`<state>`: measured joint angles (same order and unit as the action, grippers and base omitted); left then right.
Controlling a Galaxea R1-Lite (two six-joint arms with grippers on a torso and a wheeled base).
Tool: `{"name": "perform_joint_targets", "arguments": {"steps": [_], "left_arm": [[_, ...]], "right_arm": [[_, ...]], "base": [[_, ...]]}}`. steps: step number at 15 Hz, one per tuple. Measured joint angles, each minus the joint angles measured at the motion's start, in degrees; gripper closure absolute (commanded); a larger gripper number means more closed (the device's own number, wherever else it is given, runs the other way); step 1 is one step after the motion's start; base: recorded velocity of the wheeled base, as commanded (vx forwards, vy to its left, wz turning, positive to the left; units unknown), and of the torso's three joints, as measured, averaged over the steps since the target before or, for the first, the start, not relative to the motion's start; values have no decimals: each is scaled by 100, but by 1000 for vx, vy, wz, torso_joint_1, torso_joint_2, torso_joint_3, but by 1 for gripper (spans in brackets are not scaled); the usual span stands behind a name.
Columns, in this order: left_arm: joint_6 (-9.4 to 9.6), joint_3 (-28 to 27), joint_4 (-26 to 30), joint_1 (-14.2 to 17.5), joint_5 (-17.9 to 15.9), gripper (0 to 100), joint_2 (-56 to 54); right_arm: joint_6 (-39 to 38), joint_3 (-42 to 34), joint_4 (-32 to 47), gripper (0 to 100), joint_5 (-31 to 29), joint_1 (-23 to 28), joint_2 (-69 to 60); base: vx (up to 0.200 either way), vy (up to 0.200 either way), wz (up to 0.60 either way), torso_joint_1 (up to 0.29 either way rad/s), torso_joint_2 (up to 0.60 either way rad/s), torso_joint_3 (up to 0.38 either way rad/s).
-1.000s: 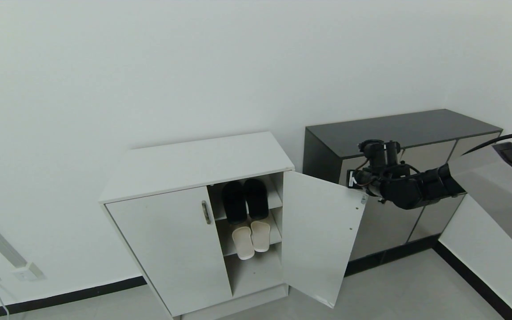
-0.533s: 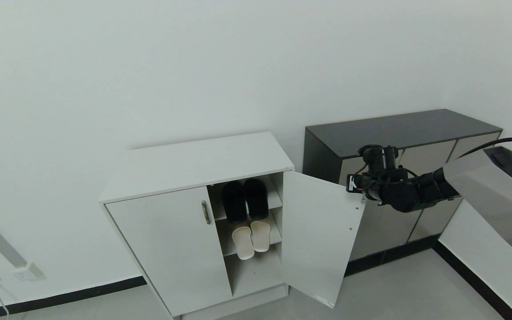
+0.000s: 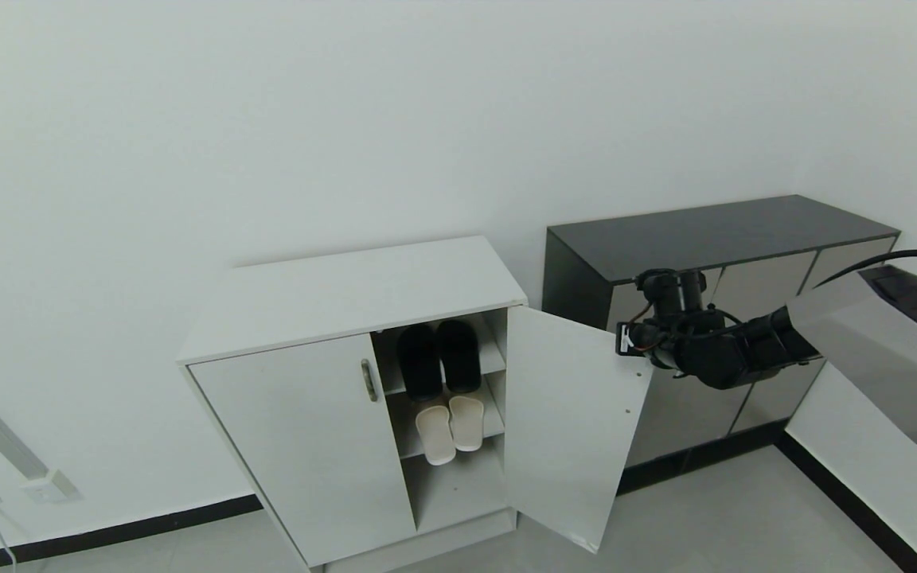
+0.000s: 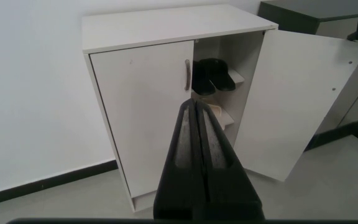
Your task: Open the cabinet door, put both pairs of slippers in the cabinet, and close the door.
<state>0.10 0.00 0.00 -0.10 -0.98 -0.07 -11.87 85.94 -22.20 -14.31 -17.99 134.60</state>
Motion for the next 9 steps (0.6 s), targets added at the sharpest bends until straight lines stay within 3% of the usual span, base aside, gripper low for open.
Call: {"name": "perform_joint_targets", "arguments": {"steps": [4, 9], "left_arm": [[0, 0, 0, 0, 0, 100, 0], [0, 0, 0, 0, 0, 100, 0]], "right_arm": [[-211, -519, -51, 100, -24, -311, -266], [-218, -1602, -703, 100, -211, -1139, -916]], "base": [[0, 0, 0, 0, 0, 0], [0, 0, 0, 0, 0, 0]]}}
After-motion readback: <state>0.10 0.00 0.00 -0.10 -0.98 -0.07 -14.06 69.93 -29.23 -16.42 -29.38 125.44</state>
